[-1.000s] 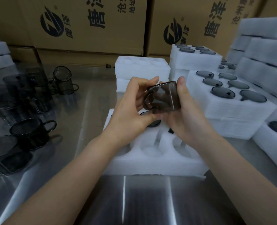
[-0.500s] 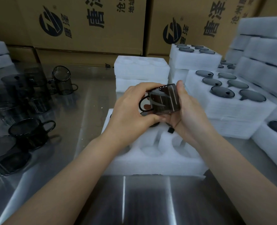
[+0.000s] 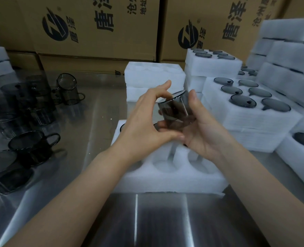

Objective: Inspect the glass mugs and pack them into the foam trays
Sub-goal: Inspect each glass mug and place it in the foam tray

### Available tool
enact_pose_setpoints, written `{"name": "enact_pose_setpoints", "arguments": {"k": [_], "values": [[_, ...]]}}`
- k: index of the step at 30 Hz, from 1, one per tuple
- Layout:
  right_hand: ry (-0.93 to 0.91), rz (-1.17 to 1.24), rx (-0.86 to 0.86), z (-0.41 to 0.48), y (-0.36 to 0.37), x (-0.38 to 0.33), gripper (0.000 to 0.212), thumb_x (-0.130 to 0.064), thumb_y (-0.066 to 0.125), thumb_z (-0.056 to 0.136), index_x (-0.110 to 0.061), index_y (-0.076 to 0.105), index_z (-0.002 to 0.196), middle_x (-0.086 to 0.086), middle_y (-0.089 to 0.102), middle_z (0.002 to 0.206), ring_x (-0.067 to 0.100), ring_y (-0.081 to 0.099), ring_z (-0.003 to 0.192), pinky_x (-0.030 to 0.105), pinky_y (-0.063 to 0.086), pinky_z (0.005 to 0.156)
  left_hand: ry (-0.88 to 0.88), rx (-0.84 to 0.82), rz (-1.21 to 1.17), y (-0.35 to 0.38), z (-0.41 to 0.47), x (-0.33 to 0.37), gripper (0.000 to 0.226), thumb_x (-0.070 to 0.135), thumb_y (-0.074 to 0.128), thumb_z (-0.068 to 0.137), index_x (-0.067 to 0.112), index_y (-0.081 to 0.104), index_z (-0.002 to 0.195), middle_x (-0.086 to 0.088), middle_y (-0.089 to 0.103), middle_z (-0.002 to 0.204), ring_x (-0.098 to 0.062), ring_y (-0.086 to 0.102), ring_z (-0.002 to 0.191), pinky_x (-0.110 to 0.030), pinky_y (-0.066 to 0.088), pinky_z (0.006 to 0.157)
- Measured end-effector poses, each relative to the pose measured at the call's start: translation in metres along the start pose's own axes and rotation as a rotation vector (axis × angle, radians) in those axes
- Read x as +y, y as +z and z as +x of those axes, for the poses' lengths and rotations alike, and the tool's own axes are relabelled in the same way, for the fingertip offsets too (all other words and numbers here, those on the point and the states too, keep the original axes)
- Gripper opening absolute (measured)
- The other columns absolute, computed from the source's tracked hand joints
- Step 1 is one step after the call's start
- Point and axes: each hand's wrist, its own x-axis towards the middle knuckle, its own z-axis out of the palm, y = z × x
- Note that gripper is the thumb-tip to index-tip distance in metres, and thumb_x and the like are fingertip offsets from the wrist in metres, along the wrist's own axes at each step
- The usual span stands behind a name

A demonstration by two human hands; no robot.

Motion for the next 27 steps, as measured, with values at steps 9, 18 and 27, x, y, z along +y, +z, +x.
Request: {"name": "enact_pose_setpoints", "arguments": {"k": [9, 18, 27], "values": [[-0.160, -0.116, 0.110, 0.0020, 0.0010, 0.0014, 0.063, -0.056, 0.062, 0.078, -0.009, 0.063, 0.119, 0.013, 0.068, 0.107, 0.026, 0.069, 0.088, 0.035, 0.057, 0.066, 0.153, 0.126, 0.203, 0.0080, -0.0013, 0.0052, 0.074, 0.014, 0.086, 0.070, 0.010, 0.053, 0.136, 0.001, 0.056, 0.137, -0.011, 0.048, 0.130, -0.022, 0.037, 0.109], [-0.162, -0.019, 0.241, -0.0004, -0.0009, -0.0024, 0.030, -0.035, 0.062, 0.082, -0.012, 0.068, 0.102, 0.015, 0.071, 0.102, 0.030, 0.070, 0.088, 0.048, 0.061, 0.063, 0.124, -0.033, 0.092, 0.0055, -0.0027, 0.0045, 0.071, -0.002, 0.080, 0.072, 0.012, 0.050, 0.134, 0.002, 0.045, 0.148, -0.006, 0.033, 0.141, -0.017, 0.028, 0.114], [-0.135, 0.028, 0.224, -0.0010, 0.0001, -0.0038, 0.033, -0.033, 0.047, 0.099, -0.009, 0.064, 0.113, 0.015, 0.070, 0.102, 0.026, 0.070, 0.083, 0.040, 0.059, 0.058, 0.137, -0.012, 0.010, 0.0057, -0.0020, 0.0007, 0.074, 0.006, 0.083, 0.073, 0.013, 0.048, 0.138, 0.002, 0.051, 0.144, -0.010, 0.041, 0.138, -0.033, 0.037, 0.113]]}}
